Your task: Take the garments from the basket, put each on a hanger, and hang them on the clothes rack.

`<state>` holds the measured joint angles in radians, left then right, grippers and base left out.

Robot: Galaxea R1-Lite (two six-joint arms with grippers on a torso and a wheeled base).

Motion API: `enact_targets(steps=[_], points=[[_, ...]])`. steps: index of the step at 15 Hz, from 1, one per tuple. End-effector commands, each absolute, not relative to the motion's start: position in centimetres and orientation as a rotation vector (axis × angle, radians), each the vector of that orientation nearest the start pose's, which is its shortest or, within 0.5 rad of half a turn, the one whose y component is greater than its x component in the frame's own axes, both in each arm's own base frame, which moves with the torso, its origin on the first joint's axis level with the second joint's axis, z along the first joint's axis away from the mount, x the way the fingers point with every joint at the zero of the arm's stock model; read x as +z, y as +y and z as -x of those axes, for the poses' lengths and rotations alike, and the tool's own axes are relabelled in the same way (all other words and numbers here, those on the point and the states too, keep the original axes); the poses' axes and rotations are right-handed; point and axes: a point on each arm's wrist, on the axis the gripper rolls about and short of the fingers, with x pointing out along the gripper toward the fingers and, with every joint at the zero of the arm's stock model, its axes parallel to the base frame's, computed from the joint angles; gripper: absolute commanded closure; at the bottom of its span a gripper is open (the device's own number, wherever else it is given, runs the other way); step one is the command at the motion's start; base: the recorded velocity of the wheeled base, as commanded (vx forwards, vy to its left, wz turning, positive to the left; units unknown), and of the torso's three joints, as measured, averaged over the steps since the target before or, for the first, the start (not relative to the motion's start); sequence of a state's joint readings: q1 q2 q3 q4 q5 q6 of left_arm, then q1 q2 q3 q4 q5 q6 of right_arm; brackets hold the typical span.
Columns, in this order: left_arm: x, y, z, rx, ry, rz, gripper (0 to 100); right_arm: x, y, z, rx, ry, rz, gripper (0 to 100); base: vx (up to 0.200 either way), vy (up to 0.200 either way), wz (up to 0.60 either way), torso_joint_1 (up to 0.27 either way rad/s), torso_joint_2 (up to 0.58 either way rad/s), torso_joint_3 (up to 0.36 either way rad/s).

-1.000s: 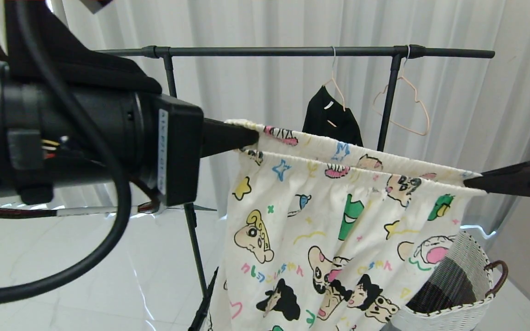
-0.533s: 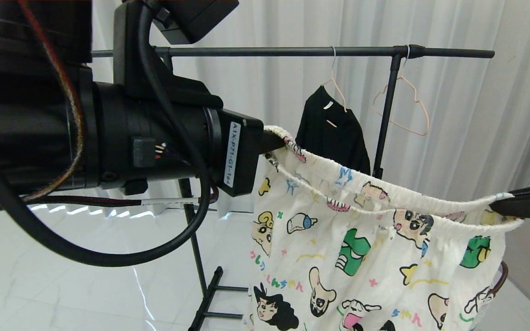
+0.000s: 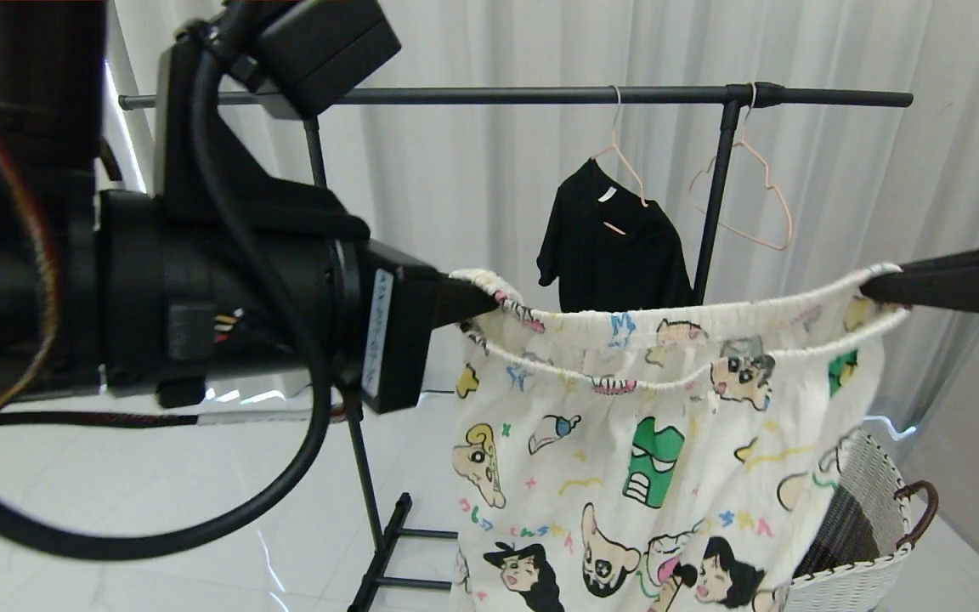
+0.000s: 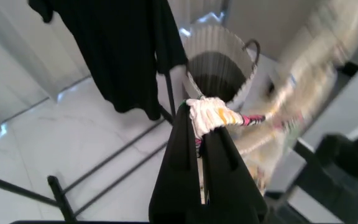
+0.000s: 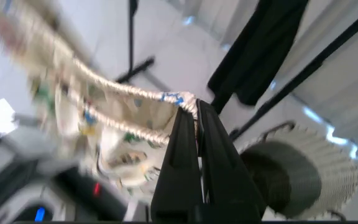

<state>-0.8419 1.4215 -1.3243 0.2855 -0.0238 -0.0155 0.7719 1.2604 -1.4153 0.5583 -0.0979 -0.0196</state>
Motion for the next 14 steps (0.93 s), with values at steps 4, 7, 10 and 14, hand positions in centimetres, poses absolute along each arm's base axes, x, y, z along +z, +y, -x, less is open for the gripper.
enact_targets(steps=[4,7,10,14], points=[[31.8,-16.9,-11.9,-0.968,0.388,-0.095,100,33.6,15.4,-17.8,0.626,0.308,0.178,100,0.0,0.0,0.0,0.0,0.0,0.0],[31.8,-17.0,-11.5,-0.984,0.385,-0.095,100,33.8,16.0,-18.5,0.628,0.3,0.181,100,0.0,0.0,0.0,0.0,0.0,0.0],[31.9,-16.7,-11.3,-0.984,0.387,-0.096,100,33.8,15.9,-18.6,0.626,0.301,0.181,100,0.0,0.0,0.0,0.0,0.0,0.0],[31.8,-16.6,-11.3,-0.98,0.392,-0.099,100,33.9,15.7,-18.4,0.618,0.299,0.18,100,0.0,0.0,0.0,0.0,0.0,0.0]])
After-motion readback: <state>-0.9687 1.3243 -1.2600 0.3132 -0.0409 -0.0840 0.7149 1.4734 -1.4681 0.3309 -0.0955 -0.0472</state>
